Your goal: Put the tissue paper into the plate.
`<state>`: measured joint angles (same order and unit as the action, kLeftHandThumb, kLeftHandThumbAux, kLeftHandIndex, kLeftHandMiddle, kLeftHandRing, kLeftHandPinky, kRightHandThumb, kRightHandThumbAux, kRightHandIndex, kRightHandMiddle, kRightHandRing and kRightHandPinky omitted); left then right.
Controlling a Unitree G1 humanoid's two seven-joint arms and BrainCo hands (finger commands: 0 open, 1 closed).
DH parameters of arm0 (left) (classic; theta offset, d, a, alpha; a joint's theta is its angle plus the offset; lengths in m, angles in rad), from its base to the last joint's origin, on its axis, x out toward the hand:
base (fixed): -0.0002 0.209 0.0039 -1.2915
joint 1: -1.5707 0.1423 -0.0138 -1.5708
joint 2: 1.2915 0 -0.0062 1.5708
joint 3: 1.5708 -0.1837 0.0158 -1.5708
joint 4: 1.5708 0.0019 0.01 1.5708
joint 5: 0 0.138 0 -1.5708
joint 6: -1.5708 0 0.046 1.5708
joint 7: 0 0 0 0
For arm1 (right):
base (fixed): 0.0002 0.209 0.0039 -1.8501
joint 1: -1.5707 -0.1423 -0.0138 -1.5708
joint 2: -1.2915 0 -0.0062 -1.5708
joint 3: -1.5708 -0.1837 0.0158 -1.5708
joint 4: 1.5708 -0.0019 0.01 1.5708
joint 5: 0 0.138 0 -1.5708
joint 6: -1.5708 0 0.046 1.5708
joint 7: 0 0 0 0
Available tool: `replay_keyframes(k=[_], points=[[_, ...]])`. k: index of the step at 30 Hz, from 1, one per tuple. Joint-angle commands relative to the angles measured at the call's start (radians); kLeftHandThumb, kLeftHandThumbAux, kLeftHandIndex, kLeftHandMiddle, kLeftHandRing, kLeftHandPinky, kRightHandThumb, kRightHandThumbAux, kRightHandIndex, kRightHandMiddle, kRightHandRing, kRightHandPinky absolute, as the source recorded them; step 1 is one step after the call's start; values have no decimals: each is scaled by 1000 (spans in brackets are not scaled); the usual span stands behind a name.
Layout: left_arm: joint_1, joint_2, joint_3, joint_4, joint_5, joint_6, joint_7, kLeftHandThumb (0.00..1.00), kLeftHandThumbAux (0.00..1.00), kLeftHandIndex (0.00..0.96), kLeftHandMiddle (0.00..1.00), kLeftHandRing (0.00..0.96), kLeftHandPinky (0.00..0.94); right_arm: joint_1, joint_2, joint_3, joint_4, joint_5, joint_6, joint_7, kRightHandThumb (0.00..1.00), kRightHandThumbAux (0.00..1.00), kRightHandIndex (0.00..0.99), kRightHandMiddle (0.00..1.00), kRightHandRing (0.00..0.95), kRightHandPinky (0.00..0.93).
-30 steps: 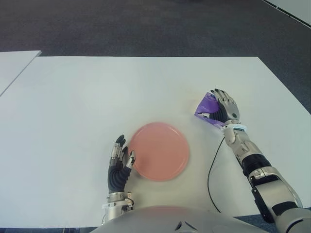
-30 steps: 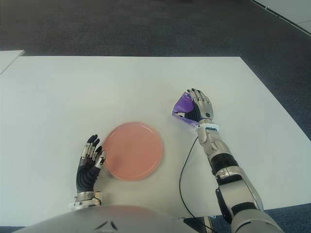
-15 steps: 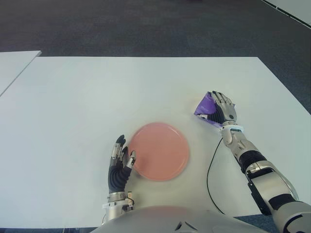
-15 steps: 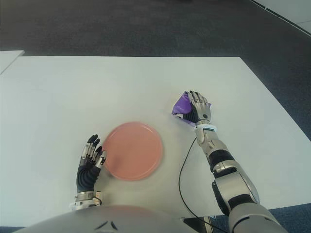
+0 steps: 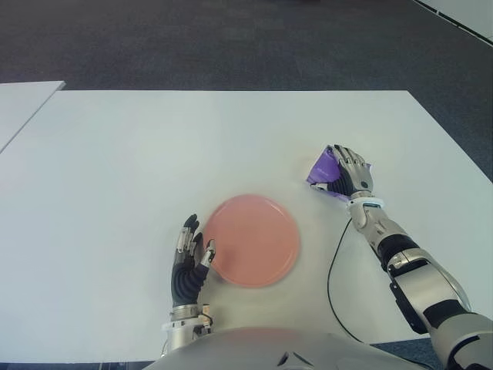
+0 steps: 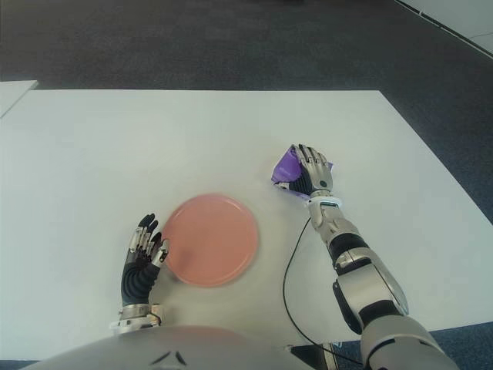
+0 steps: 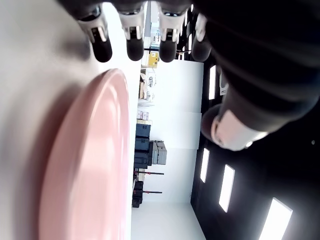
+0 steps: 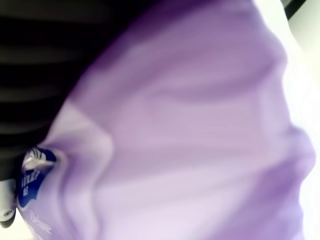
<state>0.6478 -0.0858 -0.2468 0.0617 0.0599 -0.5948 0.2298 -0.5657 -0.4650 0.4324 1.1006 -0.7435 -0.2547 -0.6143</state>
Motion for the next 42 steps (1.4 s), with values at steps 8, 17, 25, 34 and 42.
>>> replay_keyframes(k=[8,17,25,34,42], points=[[58,-31,14,23,-20,29,6,182,699,69,74,66,80,32,52,36,95,10,-4,30,390,568,42,93,81,110],[58,-40,18,19,-45,35,9,205,701,70,78,75,93,25,60,44,126,23,-5,39,380,564,48,101,88,111],[55,-44,14,21,-47,30,10,213,693,75,89,87,109,29,76,54,168,25,14,77,371,567,47,100,87,125],[57,-44,7,11,-73,37,-1,225,666,101,113,104,123,-4,103,61,193,41,64,255,328,542,27,74,59,85],[63,-37,-4,0,-96,26,-15,237,655,119,125,113,120,-22,119,62,195,55,95,366,248,524,11,50,33,58]])
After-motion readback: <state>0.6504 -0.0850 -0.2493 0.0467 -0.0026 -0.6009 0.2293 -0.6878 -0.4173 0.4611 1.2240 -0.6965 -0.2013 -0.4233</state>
